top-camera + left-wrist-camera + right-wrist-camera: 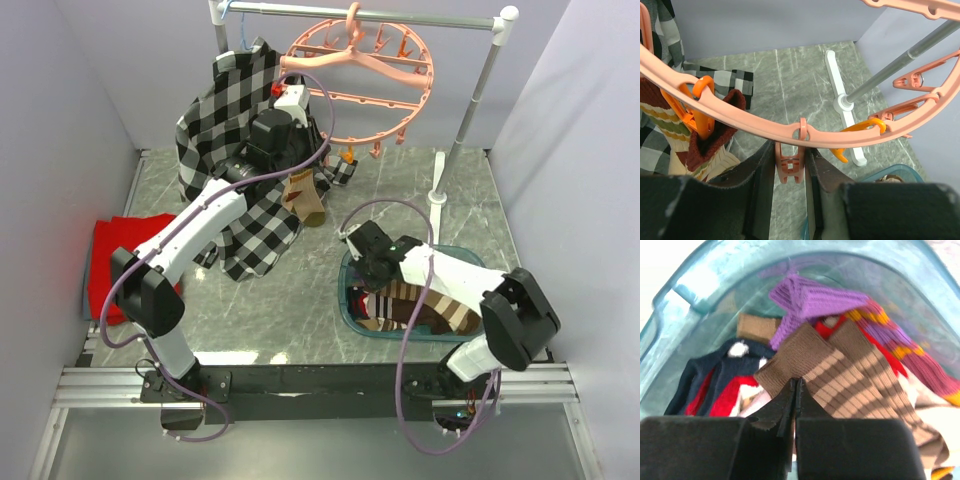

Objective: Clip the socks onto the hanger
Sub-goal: Pick up the sock from the bin.

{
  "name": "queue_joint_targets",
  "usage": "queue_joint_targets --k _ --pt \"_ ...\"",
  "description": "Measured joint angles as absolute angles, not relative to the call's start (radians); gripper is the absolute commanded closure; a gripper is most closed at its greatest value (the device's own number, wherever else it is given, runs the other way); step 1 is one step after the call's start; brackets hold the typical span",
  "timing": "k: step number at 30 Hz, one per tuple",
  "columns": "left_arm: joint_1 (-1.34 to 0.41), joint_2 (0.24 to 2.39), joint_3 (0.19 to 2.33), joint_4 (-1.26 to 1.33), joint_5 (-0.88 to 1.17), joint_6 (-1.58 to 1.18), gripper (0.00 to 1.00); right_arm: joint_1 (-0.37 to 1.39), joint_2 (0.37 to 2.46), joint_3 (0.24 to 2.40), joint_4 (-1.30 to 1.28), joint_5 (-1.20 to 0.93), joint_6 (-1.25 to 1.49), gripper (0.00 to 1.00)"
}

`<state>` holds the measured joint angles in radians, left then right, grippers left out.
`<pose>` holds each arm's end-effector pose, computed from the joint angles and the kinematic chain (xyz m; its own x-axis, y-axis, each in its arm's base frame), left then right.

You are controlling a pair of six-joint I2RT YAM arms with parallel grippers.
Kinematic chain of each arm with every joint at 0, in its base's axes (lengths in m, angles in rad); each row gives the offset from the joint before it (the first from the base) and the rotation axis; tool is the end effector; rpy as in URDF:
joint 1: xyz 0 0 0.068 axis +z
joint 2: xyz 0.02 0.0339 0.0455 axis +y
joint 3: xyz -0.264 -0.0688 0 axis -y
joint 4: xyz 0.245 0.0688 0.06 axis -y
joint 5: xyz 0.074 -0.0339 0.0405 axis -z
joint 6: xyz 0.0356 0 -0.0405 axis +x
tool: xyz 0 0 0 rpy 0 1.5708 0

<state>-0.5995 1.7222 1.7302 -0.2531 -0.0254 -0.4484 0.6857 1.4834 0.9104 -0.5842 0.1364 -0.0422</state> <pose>0.3395 -0.2310 0.4098 -0.4162 -0.2405 -0.8769 0.4031 0.8156 -0.4150 0.2192 0.1731 0.1940 -0.6834 -0.6131 -0.3963 -0.6144 0.7762 -0.1414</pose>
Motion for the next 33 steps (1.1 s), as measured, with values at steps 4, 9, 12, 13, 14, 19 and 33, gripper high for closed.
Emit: queue_joint_targets --k 4,9,12,13,14,19,33 --pt "-0.599 1.718 1.730 -0.254 -0.025 -0.448 0.84 0.686 1.401 0.912 -0.620 0.138 -0.034 1.00" --pt "-0.600 1.716 1.730 -0.257 -0.024 -0.449 0.84 0.686 1.243 0.930 -0.652 0.130 -0.019 0.99" --pt "-0.600 1.716 1.730 -0.256 -0.024 -0.449 0.84 0.685 1.203 0.931 -0.653 0.121 -0.015 1.00" --pt "-0.600 1.716 1.730 -0.257 -0.023 -0.449 0.84 0.685 1.199 0.931 -0.652 0.117 -0.015 1.00" --pt "-0.600 1.716 1.730 -0.257 -0.023 -0.449 0.84 0.685 1.198 0.931 -0.653 0.115 -0.009 1.00" --pt "-0.600 1.714 1.730 -0.257 -0.020 -0.451 0.84 0.678 1.156 0.960 -0.685 0.113 0.007 1.00" --pt "-0.600 1.692 1.721 -0.264 -0.007 -0.470 0.85 0.651 0.912 1.301 -0.425 0.045 -0.033 1.00"
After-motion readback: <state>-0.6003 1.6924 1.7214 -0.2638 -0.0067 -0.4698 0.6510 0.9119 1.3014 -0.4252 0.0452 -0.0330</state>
